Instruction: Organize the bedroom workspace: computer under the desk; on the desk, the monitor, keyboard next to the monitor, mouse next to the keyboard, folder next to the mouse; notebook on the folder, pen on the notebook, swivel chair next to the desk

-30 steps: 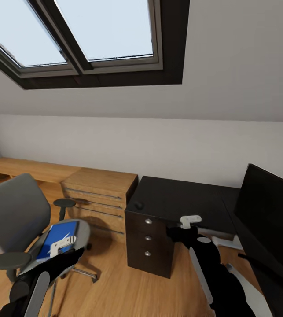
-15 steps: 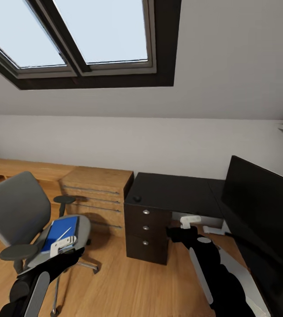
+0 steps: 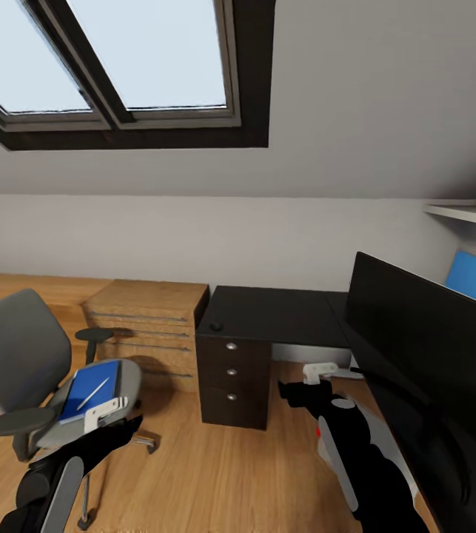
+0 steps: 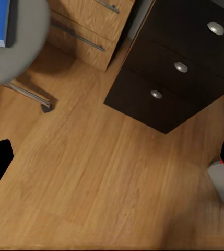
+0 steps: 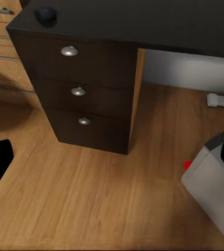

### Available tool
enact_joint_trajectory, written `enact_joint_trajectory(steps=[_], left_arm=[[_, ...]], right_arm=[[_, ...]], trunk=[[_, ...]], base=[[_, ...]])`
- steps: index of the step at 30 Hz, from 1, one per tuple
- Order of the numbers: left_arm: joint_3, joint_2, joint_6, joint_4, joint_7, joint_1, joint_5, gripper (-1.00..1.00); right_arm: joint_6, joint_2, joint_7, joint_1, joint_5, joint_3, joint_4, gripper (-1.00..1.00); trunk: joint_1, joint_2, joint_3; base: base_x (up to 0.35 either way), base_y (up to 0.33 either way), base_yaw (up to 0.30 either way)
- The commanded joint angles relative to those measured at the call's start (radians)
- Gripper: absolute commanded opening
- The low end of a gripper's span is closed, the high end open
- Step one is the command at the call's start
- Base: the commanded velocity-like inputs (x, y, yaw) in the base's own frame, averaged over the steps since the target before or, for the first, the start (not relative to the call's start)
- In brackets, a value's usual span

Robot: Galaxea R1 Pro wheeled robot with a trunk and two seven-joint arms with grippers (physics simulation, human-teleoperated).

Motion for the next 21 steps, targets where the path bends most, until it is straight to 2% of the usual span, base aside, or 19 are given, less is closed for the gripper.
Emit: enact_joint_trajectory(steps=[1, 12, 21], left_arm=[[0.000, 0.000, 0.005, -0.001, 0.009, -0.001, 0.011, 1.00], [0.000, 0.000, 0.005, -0.001, 0.009, -0.001, 0.011, 1.00], [0.000, 0.000, 0.005, -0.001, 0.009, -0.001, 0.011, 1.00]], right_arm=[[0.006, 0.000, -0.002, -0.001, 0.001, 0.001, -0.001, 1.00], [0.006, 0.000, -0.002, -0.001, 0.001, 0.001, -0.001, 1.00], [0.005, 0.000, -0.001, -0.001, 0.002, 0.001, -0.001, 1.00]], trunk=[[-0.001, -0.001, -0.002], [-0.001, -0.001, -0.002], [-0.001, -0.001, -0.002]], base=[[-0.325, 0.107, -0.027], [-0.332, 0.134, -0.007], [-0.334, 0.025, 0.000]])
